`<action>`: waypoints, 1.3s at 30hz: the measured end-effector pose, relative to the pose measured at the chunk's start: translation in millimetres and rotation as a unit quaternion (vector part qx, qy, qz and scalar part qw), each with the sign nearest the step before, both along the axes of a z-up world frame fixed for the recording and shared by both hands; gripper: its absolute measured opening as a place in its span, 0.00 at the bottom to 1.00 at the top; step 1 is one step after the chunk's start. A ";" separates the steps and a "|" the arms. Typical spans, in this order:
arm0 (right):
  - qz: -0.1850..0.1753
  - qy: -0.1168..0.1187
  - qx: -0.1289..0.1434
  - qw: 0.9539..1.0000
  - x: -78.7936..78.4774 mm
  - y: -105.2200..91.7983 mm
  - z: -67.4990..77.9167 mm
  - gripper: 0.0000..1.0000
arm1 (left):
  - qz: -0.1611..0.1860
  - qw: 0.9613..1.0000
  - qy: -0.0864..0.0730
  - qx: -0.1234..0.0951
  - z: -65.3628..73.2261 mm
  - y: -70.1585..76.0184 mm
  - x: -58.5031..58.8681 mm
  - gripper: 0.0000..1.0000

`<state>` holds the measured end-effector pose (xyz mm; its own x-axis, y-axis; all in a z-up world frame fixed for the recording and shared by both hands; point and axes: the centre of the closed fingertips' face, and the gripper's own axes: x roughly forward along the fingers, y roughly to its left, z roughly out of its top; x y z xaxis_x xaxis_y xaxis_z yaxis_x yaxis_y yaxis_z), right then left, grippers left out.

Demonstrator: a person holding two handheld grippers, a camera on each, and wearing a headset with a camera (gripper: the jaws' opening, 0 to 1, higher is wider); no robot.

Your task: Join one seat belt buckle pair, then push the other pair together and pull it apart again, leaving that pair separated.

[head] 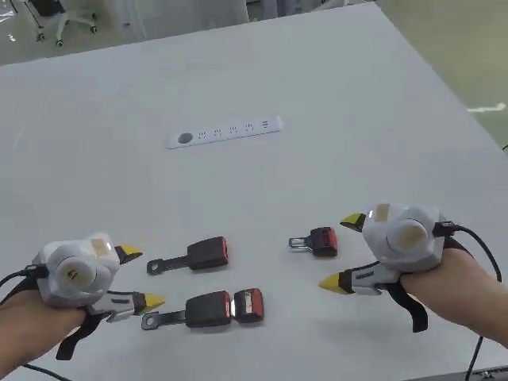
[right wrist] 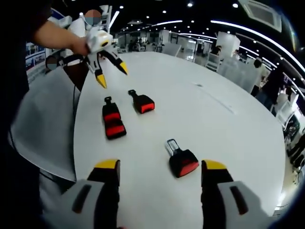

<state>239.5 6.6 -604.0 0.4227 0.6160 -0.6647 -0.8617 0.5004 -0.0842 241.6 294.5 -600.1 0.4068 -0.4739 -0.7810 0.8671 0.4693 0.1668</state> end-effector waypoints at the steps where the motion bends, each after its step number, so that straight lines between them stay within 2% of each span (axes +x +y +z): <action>1: -0.004 -0.001 0.003 1.000 -3.0 -0.2 1.6 0.73 | 0.005 1.000 -0.002 -0.003 1.1 4.0 -4.9 0.62; 3: -0.008 -0.002 0.006 1.000 -10.1 -1.0 3.5 0.76 | 0.026 1.000 0.005 -0.013 3.6 12.7 -18.5 0.65; 5: -0.008 0.005 0.011 1.000 -18.1 -1.5 2.5 0.79 | 0.057 0.998 -0.002 -0.026 8.8 22.6 -25.5 0.69; 7: -0.010 0.002 0.008 1.000 -23.5 -4.8 3.4 0.81 | 0.076 0.996 -0.005 -0.038 13.7 28.5 -34.0 0.74; 11: -0.020 0.000 0.013 1.000 -30.3 -11.7 11.7 0.84 | 0.086 0.995 0.000 -0.047 15.9 32.2 -52.1 0.82; 14: -0.026 -0.009 0.020 0.999 -31.0 -10.8 16.6 0.92 | 0.090 0.994 -0.002 -0.054 15.8 32.9 -59.0 0.92; 17: -0.030 -0.016 0.027 0.999 -31.7 -7.8 21.5 0.97 | 0.107 0.993 -0.008 -0.051 16.2 38.4 -61.1 1.00; 19: -0.037 -0.021 0.035 0.998 -31.0 -6.4 24.6 0.99 | 0.124 0.991 -0.011 -0.049 17.9 44.0 -59.8 1.00; 20: -0.038 -0.018 0.041 0.998 -31.7 -4.3 25.6 1.00 | 0.132 0.990 -0.018 -0.052 21.2 46.7 -57.9 1.00; 22: -0.037 -0.022 0.044 0.998 -32.6 -1.2 26.6 1.00 | 0.136 0.989 -0.022 -0.056 22.5 47.4 -56.8 1.00; 25: -0.031 -0.022 0.039 0.999 -35.7 0.8 23.7 1.00 | 0.138 0.989 -0.019 -0.053 20.4 49.0 -60.1 1.00; 27: -0.031 -0.023 0.039 0.998 -37.2 0.8 24.9 1.00 | 0.137 0.989 -0.023 -0.050 21.7 50.1 -61.3 1.00; 32: -0.047 -0.024 0.046 0.998 -37.3 -7.8 26.6 1.00 | 0.138 0.989 -0.024 -0.047 22.5 53.7 -63.6 1.00; 36: -0.058 -0.021 0.047 0.997 -39.5 -14.9 23.8 1.00 | 0.133 0.990 -0.021 -0.041 19.3 54.9 -68.4 1.00; 39: -0.064 -0.016 0.046 0.997 -40.4 -18.7 19.8 0.99 | 0.138 0.989 -0.021 -0.041 17.7 56.5 -68.1 1.00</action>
